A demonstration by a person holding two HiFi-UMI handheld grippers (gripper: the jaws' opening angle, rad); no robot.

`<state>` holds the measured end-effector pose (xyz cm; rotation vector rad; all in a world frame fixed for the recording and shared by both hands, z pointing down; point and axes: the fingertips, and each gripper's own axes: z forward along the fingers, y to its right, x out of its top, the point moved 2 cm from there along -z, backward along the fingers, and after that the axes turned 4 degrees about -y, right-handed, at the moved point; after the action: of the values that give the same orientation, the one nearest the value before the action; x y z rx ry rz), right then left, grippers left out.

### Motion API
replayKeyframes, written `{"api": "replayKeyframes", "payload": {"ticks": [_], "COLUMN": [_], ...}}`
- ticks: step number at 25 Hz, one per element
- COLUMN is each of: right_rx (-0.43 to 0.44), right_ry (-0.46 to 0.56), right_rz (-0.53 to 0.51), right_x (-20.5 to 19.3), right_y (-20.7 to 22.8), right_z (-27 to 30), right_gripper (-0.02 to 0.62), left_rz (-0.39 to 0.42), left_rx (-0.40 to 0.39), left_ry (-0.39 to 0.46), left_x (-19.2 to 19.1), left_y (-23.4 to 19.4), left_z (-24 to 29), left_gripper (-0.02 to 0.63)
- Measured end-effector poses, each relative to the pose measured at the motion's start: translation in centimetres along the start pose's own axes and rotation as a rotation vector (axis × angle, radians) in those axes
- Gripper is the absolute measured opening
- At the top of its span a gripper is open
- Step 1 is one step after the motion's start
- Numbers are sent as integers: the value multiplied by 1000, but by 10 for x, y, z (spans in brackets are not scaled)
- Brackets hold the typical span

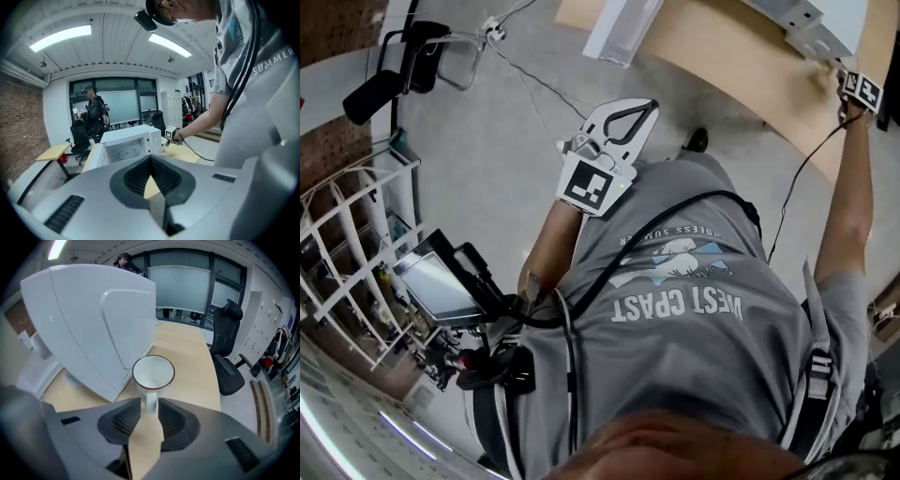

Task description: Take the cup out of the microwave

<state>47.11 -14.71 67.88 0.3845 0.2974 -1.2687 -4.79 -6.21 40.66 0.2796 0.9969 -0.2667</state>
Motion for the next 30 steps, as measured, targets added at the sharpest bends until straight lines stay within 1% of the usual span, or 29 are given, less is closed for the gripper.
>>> {"api": "replayKeyframes", "payload": {"ticks": [3,5,9,11,13,16,18,19,22,23,24,25,30], "right_rx": [-75,-97,-116,-111,-92,-42,0,16,52,68,80,88,99], "right_ry": [20,50,133,206,306,442,531,578,730,775,815,847,961], "right_rz": [27,53,129,137,129,133,131,114,12,-4,-12,-22,-139], "right_x": [-27,-42,-70,-76,-77,-87,-98,-102,-108,-112,-117,-123,-144], "right_y": [-11,-17,-20,-23,-31,-63,-104,-131,-224,-252,-279,-305,-429], "right_z": [-21,-35,-65,-83,-105,-146,-187,-217,-321,-346,-367,-384,-447], "right_gripper": [97,97,97,97,95,95,95,95,94,92,65,58,57], "left_rz": [-28,-34,-23,-13,-2,19,36,50,88,95,100,104,124], "left_rx": [17,26,25,18,1,-31,-59,-73,-111,-117,-119,-121,-121], "left_ry": [46,63,91,101,113,142,161,172,223,237,248,257,296], "left_x": [-1,-2,-5,-7,-10,-22,-33,-36,-40,-42,-46,-52,-88], "left_y": [-5,-6,-3,0,5,12,15,14,6,2,-2,-5,-27], "left_z": [-30,-41,-46,-46,-44,-47,-67,-83,-137,-153,-169,-184,-246], "left_gripper": [43,43,43,43,43,43,43,43,43,43,43,43,43]}}
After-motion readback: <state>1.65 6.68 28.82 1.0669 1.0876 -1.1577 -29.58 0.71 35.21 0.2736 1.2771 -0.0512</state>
